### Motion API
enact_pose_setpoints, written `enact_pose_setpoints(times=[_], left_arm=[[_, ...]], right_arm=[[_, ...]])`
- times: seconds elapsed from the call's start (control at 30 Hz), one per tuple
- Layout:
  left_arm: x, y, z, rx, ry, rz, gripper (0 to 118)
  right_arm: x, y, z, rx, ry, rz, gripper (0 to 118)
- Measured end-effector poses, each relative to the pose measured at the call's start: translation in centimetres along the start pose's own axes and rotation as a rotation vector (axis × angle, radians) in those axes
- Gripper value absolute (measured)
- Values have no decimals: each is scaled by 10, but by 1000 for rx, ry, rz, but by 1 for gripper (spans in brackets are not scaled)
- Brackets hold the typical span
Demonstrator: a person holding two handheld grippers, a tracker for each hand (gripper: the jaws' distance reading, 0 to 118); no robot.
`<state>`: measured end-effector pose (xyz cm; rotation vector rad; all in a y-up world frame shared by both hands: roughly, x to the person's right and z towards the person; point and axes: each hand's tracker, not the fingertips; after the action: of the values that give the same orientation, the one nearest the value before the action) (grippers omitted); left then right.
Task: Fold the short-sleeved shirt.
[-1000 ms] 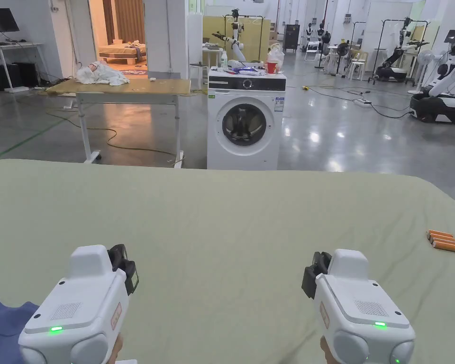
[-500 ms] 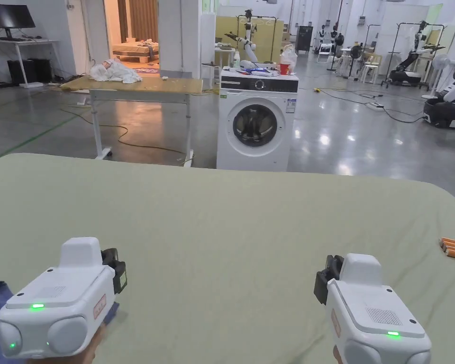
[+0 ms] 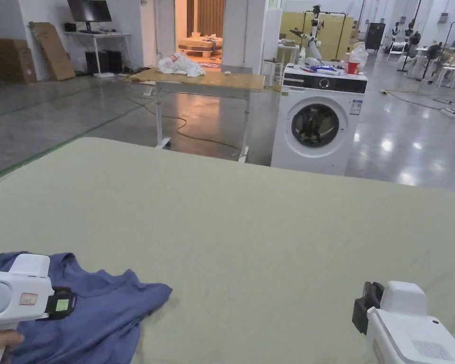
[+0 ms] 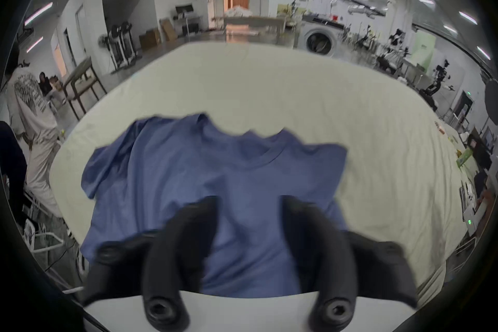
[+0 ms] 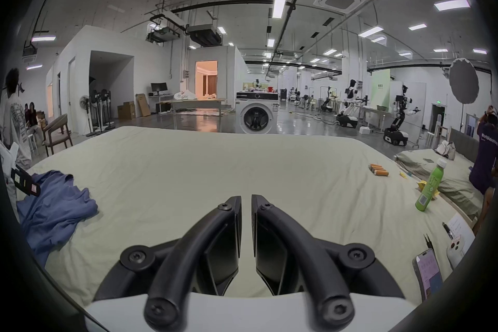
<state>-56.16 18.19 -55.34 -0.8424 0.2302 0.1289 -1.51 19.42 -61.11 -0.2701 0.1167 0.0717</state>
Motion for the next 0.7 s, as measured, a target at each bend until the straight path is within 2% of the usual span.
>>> enact_pose_setpoints(times=[0.13, 0.23, 0.33, 0.4, 0.47, 0.5, 0.57, 0.6, 0.63, 0.7], left_arm=[[-22, -16, -23, -102, 30, 20, 84], [-27, -29, -42, -179, 20, 31, 84], [-21, -46, -63, -256, 19, -16, 83], [-12, -48, -58, -156, 60, -89, 82], [-3, -49, -55, -163, 57, -108, 69], [-3, -48, -53, -151, 39, -118, 56], [4, -49, -52, -127, 39, -137, 16], [5, -49, -53, -117, 59, -162, 0], [-9, -46, -63, -115, 98, -197, 0], [-12, -47, -66, -119, 59, -151, 0]], right_arm=[[-5, -3, -1, -10, 9, 17, 7], [-8, -6, -2, -25, 19, 22, 7], [-10, -8, -3, -41, 33, 25, 7], [-13, -8, -2, -43, 37, 35, 7], [-14, -9, -3, -44, 39, 45, 7], [-14, -9, -2, -43, 40, 49, 7], [-15, -9, -3, -46, 39, 55, 7], [-16, -10, -3, -49, 41, 55, 7], [-16, -10, -3, -53, 42, 52, 7], [-16, -11, -4, -60, 41, 43, 7]])
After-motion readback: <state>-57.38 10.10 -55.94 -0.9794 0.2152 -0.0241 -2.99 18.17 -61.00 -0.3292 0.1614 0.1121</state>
